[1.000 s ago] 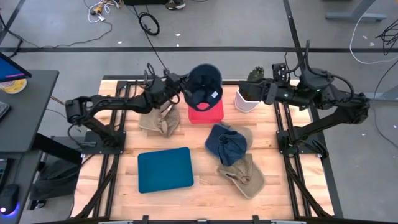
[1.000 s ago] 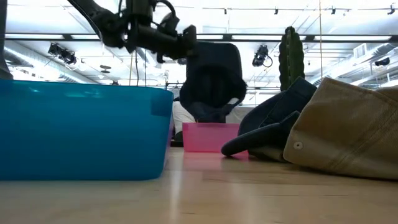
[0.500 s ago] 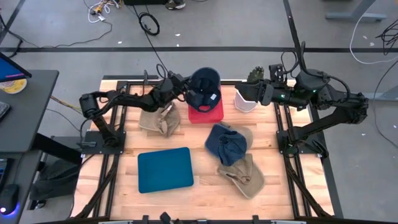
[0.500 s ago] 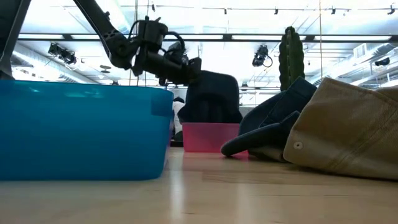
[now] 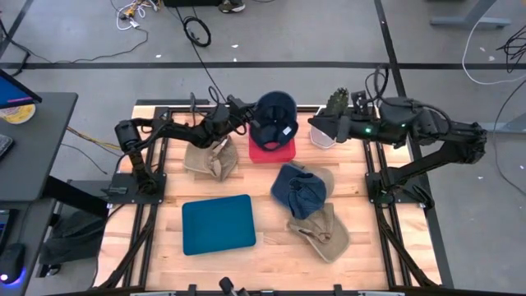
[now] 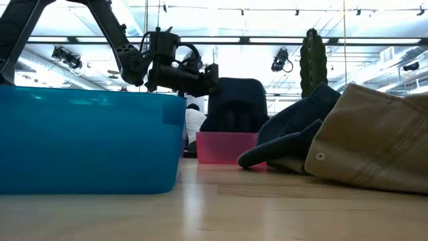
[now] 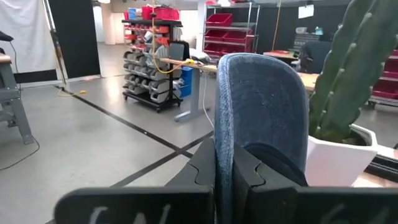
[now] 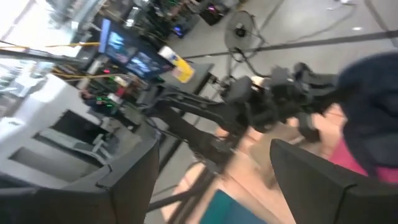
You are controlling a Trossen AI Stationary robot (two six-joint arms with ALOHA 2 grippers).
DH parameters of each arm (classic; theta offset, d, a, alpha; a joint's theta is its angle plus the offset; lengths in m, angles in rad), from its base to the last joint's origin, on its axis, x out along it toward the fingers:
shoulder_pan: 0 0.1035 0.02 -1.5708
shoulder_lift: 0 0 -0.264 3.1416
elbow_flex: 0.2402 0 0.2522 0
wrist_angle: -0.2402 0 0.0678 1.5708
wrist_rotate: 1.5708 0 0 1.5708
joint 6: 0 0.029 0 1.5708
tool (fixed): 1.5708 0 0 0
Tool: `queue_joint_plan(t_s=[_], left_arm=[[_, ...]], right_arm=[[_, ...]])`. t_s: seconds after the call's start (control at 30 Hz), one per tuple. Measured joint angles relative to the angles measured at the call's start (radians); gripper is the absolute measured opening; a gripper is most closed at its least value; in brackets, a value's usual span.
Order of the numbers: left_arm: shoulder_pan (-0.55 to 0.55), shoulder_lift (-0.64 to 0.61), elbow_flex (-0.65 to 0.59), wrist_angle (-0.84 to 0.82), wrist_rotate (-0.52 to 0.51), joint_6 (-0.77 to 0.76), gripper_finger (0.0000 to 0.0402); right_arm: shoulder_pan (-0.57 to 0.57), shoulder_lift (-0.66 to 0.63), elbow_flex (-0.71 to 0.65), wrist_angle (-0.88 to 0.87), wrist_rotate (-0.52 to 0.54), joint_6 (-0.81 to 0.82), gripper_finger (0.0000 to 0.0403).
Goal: Pick & Place hat
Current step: Put the top blue cap into the pink bin
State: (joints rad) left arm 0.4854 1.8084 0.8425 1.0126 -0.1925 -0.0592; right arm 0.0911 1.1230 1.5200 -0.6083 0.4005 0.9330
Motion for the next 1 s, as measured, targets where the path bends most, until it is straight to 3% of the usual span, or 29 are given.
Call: queue_joint_plan(t_s=[0.33,0.57,0.8,1.0], left_arm=[[0.002,0.016,0.0,0.006,0.004,0.018,0.0011],[-0.003,0.074,0.0,0.013,0.004,0.026,0.0011],[0.037,0.052,0.0,0.059,-0.039,0.154,0.0011],[0.06,0.048,0.0,0.036,0.043,0.185,0.0011]], right_arm=[[0.0,0.056,0.0,-0.209,0.032,0.107,0.0297],[0.0,0.093,0.0,-0.201,-0.019,0.11,0.0276],[0.0,0.098,0.0,-0.203,-0.028,0.125,0.0265],[0.0,0.098,0.0,-0.202,-0.028,0.124,0.026]])
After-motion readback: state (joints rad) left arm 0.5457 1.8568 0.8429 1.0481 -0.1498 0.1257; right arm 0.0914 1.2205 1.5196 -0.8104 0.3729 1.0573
